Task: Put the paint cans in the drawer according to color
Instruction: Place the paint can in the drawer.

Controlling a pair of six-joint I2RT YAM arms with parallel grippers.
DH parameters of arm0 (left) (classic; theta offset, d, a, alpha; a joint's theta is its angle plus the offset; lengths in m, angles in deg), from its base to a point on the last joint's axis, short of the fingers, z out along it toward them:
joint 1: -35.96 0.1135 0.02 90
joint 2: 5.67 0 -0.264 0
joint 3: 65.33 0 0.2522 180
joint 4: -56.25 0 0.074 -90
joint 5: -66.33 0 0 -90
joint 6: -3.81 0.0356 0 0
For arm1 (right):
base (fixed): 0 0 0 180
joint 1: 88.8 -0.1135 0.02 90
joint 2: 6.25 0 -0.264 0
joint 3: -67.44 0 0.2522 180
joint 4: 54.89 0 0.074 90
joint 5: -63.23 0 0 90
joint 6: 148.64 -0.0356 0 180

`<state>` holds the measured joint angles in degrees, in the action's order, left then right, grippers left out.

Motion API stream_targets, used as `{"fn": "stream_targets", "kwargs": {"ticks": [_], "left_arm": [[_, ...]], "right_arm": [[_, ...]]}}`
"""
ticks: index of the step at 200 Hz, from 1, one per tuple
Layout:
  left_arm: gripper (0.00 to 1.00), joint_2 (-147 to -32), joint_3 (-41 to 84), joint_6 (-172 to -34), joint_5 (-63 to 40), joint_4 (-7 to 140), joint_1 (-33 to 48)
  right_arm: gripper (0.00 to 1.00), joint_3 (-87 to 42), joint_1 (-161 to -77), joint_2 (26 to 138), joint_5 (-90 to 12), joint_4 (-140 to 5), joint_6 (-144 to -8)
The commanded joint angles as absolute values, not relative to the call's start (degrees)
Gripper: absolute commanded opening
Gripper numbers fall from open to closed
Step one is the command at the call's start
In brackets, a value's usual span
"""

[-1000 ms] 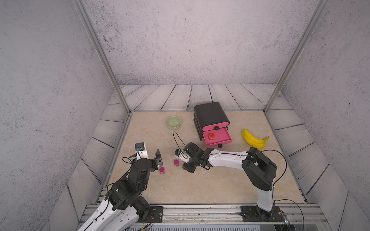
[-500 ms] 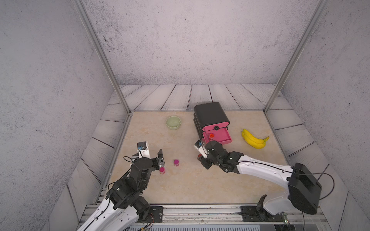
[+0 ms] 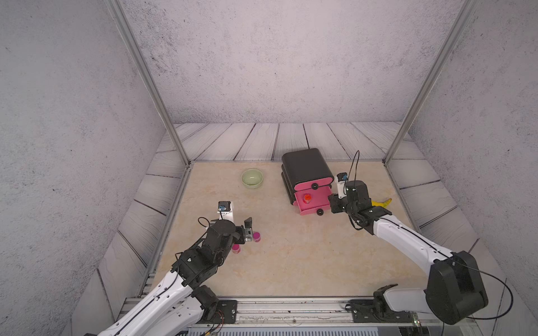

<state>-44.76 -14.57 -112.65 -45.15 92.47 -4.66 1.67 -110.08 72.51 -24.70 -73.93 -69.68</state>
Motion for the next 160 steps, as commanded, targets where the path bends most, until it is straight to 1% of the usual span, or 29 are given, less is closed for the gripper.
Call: {"fn": "stream_targets", "kwargs": {"ticks": [1,31,48,53,69,87,95,109,131,141,151,160], "left_arm": [[0.99,-45.0,-13.6,-113.5,-43.3,91.8,-4.4],[0.99,-44.9,-13.2,-113.2,-43.7,92.2,-4.4],[0.99,-45.1,-13.1,-113.1,-43.7,92.0,-4.4],[0.99,-45.1,-13.1,-113.0,-43.8,91.9,-4.4],[0.99,-45.5,-13.1,-113.0,-43.7,91.8,-4.4],[0.99,-46.0,-12.7,-112.9,-43.4,91.7,-4.4],[0.99,-46.2,-12.7,-112.9,-43.1,91.6,-4.4],[0.99,-46.5,-12.4,-112.9,-42.6,91.2,-4.4],[0.99,-47.4,-11.8,-112.7,-40.7,90.1,-4.4],[0.99,-48.1,-11.6,-112.6,-39.1,89.1,-4.4],[0.99,-49.3,-11.3,-112.7,-36.9,87.7,-4.4],[0.99,-50.6,-11.2,-112.9,-34.8,86.2,-4.4]], "right_arm": [[0.36,-1.5,-109.5,77.0,-26.5,-71.0,-71.7],[0.36,-4.4,-108.9,82.4,-26.6,-69.8,-72.8],[0.39,-6.5,-108.8,85.4,-27.5,-70.6,-73.2],[0.41,-7.3,-108.7,86.1,-28.1,-71.4,-73.2],[0.54,-9.1,-108.7,87.7,-29.0,-73.4,-73.6],[0.65,-8.3,-108.8,86.3,-29.1,-72.9,-73.9],[0.68,-7.5,-108.7,84.8,-28.5,-72.6,-74.0],[0.68,-6.1,-108.7,80.8,-28.2,-72.9,-73.9],[0.67,0.4,-108.7,69.8,-28.8,-70.6,-75.9],[0.67,5.4,-108.8,63.9,-28.6,-67.9,-79.1],[0.72,10.5,-108.6,58.4,-27.5,-66.1,-84.1],[0.74,15.0,-108.3,54.2,-27.2,-64.5,-89.0]]}}
